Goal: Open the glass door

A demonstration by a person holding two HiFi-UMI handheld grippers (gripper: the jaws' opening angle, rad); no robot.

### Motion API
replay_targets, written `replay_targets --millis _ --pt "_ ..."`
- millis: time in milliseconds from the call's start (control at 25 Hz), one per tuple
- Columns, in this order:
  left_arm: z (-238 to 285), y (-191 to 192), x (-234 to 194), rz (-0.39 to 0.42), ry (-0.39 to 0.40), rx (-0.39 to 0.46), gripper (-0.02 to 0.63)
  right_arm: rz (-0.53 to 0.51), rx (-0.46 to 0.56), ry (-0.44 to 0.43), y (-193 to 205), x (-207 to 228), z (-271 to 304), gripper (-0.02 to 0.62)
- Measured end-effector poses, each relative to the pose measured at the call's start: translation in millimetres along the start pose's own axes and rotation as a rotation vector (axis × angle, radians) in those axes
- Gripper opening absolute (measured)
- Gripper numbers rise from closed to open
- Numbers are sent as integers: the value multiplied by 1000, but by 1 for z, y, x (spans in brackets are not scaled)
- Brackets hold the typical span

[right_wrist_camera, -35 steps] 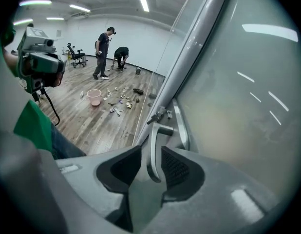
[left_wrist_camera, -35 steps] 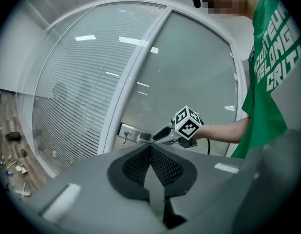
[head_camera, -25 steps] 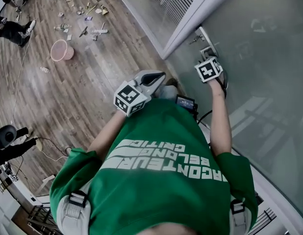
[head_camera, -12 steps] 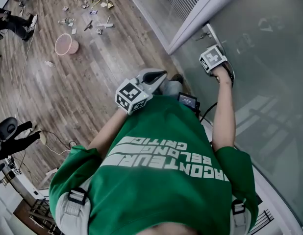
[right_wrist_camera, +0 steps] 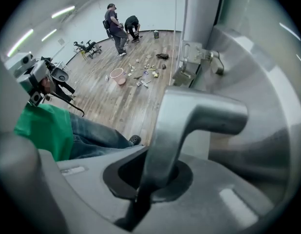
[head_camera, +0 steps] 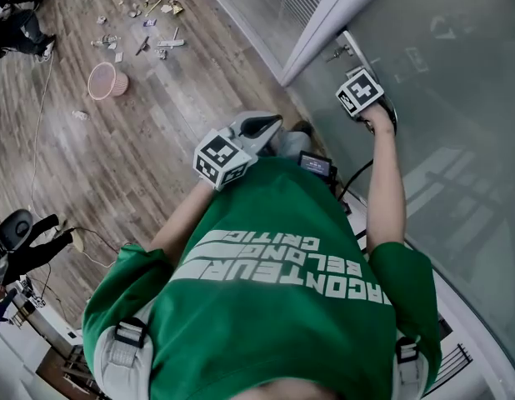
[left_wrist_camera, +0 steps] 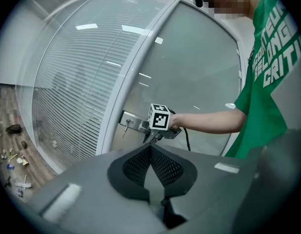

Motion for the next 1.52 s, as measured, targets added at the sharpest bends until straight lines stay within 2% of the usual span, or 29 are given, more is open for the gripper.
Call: replay_targets --millis 400,520,720,920,960,1040,1080,1160,1320,1520 --pt "17 -6 -5 18 56 0 15 -3 46 60 -7 0 -2 -6" --pt "26 -9 -5 42 82 3 15 8 110 1 -16 -15 1 -6" --pt "39 -19 -1 61 107 24 15 1 44 75 0 -5 8 -6" --pt "45 -19 -7 56 116 27 15 18 143 -40 -16 -18 10 -6" --pt "45 -17 -6 44 116 21 15 16 115 -25 -10 -18 10 -6" --pt "45 -14 -1 24 116 11 15 0 10 79 9 -4 8 -6" --pt "46 -14 -1 22 117 8 15 -4 -6 102 12 0 7 -6" --pt "48 -15 -3 30 117 9 15 -3 18 93 8 1 7 -6" --pt "48 -20 -1 29 110 -11 15 13 86 2 0 -11 9 -6" --pt "49 -15 -3 33 122 -6 15 9 29 56 7 -6 7 -6"
Point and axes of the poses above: the fingertips, and each gripper's own axes: z forward along the fingers, x to its right, y out of its underside, the point moved 6 cm from there along -z, backward along the fingers, and after that the axes turned 8 degrees about y, right-handed, at the moved point
